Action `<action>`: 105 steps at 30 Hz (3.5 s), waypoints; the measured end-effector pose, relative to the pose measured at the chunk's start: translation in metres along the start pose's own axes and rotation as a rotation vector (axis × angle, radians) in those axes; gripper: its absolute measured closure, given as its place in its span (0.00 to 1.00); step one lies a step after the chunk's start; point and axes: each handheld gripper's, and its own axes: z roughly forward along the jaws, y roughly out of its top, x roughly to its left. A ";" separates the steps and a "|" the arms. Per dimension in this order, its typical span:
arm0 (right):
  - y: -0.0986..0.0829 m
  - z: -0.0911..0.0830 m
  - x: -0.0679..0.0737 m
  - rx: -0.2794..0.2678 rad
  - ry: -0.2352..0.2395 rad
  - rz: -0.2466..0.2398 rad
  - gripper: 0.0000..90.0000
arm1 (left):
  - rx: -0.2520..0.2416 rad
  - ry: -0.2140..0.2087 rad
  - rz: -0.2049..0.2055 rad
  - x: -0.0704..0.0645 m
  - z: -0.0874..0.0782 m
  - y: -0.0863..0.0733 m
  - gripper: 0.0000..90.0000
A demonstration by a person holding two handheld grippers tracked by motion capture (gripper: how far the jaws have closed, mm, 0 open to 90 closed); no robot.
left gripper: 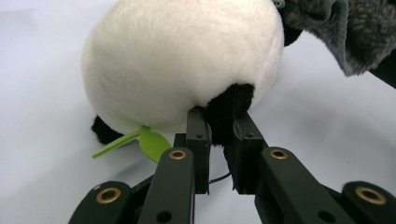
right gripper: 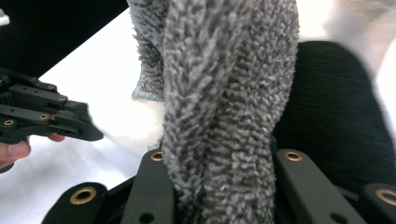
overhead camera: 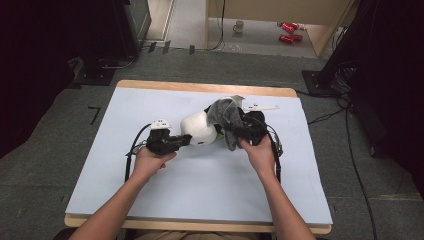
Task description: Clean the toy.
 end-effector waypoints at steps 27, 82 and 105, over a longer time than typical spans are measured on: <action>0.014 0.001 0.058 -0.046 0.163 -0.060 0.79 | -0.015 -0.012 -0.015 -0.003 0.002 -0.005 0.89; 0.017 0.005 -0.011 -0.091 -0.053 0.026 0.79 | -0.092 0.022 0.081 0.016 0.024 -0.024 0.30; 0.014 -0.009 -0.016 -0.090 -0.007 0.066 0.80 | -0.124 -0.003 0.142 0.009 0.021 -0.003 0.82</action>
